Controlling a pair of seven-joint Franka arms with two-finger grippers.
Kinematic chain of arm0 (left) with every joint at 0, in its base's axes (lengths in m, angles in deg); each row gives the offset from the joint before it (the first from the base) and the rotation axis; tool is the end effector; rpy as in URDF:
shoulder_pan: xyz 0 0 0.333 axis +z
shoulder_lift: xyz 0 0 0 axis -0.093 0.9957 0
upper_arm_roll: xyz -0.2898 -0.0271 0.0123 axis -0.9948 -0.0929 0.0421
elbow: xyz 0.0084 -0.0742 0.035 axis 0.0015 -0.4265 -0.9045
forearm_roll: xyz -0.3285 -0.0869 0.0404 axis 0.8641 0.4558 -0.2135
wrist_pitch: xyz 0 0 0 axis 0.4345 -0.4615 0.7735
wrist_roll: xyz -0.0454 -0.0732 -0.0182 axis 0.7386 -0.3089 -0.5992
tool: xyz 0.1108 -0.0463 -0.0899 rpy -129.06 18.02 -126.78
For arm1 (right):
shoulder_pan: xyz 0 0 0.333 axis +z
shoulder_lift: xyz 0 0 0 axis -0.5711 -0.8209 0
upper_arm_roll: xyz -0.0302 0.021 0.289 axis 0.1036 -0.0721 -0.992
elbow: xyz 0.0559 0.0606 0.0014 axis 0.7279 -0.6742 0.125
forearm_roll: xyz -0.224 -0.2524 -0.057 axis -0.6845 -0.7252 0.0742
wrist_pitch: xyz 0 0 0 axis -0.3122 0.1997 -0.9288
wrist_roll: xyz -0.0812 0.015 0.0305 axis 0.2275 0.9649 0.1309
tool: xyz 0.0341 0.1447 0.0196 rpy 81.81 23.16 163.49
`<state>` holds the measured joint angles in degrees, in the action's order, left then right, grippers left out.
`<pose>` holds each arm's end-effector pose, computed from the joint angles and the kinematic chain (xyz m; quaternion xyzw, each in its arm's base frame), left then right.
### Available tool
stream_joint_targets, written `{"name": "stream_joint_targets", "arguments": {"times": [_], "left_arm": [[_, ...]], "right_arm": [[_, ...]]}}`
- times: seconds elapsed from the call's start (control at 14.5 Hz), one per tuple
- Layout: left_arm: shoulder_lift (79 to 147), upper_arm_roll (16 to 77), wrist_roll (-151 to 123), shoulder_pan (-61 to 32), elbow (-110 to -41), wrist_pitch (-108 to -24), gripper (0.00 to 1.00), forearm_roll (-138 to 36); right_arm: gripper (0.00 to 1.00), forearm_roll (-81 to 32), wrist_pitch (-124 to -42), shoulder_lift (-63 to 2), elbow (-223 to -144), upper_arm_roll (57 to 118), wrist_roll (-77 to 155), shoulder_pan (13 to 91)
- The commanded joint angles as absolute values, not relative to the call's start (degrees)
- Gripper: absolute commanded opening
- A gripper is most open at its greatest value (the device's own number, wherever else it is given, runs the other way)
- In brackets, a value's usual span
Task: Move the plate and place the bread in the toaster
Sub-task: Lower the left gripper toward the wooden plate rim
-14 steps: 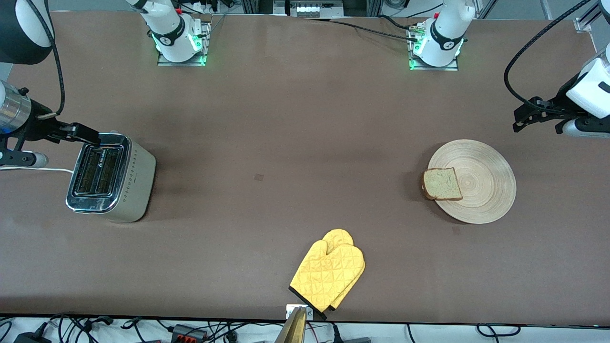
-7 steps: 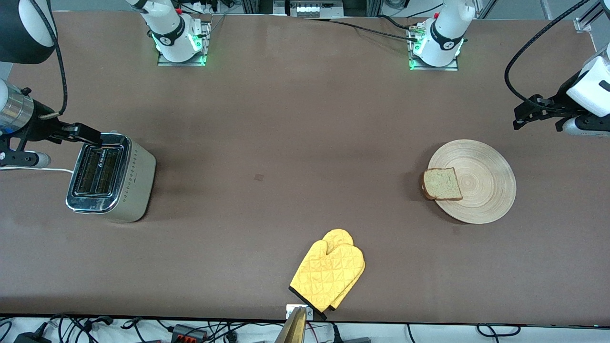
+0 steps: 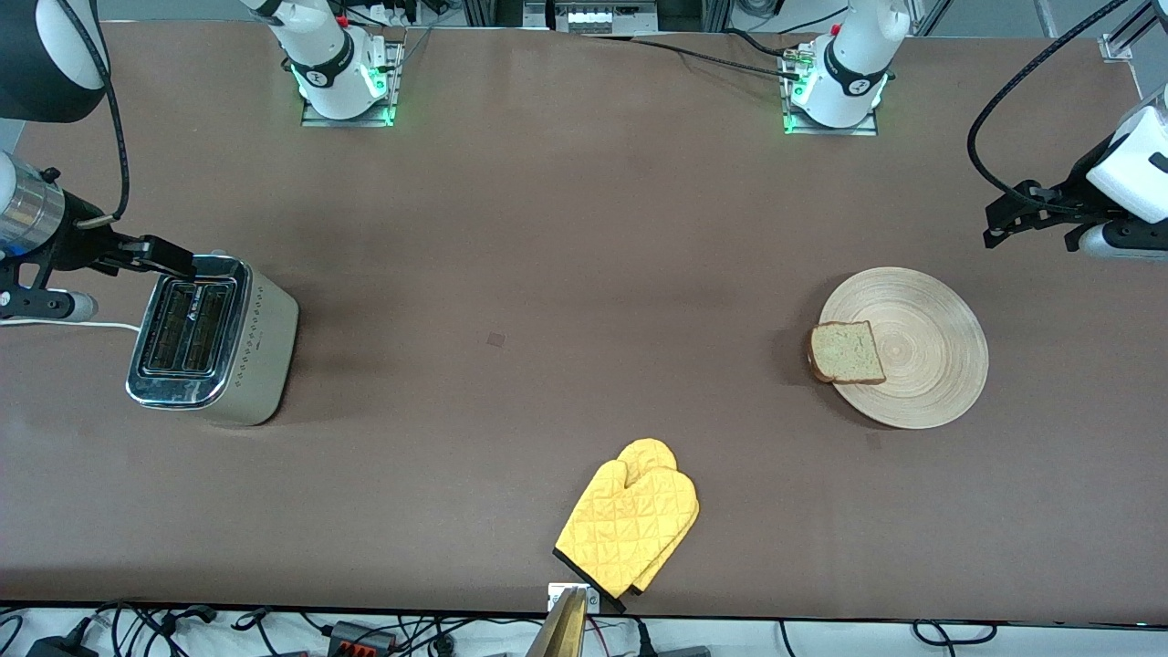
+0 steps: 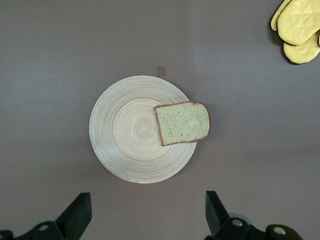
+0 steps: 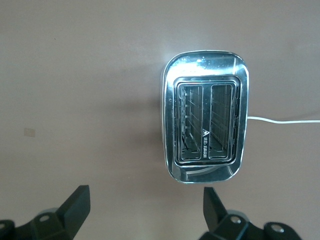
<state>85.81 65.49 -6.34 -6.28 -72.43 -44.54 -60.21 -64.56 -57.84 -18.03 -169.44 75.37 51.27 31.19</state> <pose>0.5016 -0.0020 0.5312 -0.9999 0.0155 -0.0070 0.0029 0.5472 0.0166 0.4971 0.9981 -0.0371 -0.0451 0.0204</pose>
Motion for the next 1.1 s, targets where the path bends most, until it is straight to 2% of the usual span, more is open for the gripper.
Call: {"name": "stream_joint_targets", "arguments": {"times": [0.0, 0.41, 0.9, 1.04], "left_arm": [[87.1, 65.9, -6.9, -6.7, -70.0, -42.5, 1.00, -60.4], [88.0, 66.0, -6.7, -6.4, -69.4, -39.6, 1.00, -60.2], [95.5, 66.5, -0.6, 1.9, -68.9, -40.0, 1.00, -59.3], [100.4, 66.5, 3.7, 6.2, -64.0, -40.0, 1.00, -58.1]], "right_arm": [[1.00, -63.8, -57.8, -17.1, -170.1, 75.3, 51.6, 31.1], [1.00, -63.8, -57.7, -17.0, -170.1, 75.4, 51.5, 31.1], [1.00, -63.8, -57.7, -16.9, -170.1, 75.3, 51.4, 31.1], [1.00, -63.8, -57.6, -16.9, -170.1, 75.3, 51.4, 31.1]]}}
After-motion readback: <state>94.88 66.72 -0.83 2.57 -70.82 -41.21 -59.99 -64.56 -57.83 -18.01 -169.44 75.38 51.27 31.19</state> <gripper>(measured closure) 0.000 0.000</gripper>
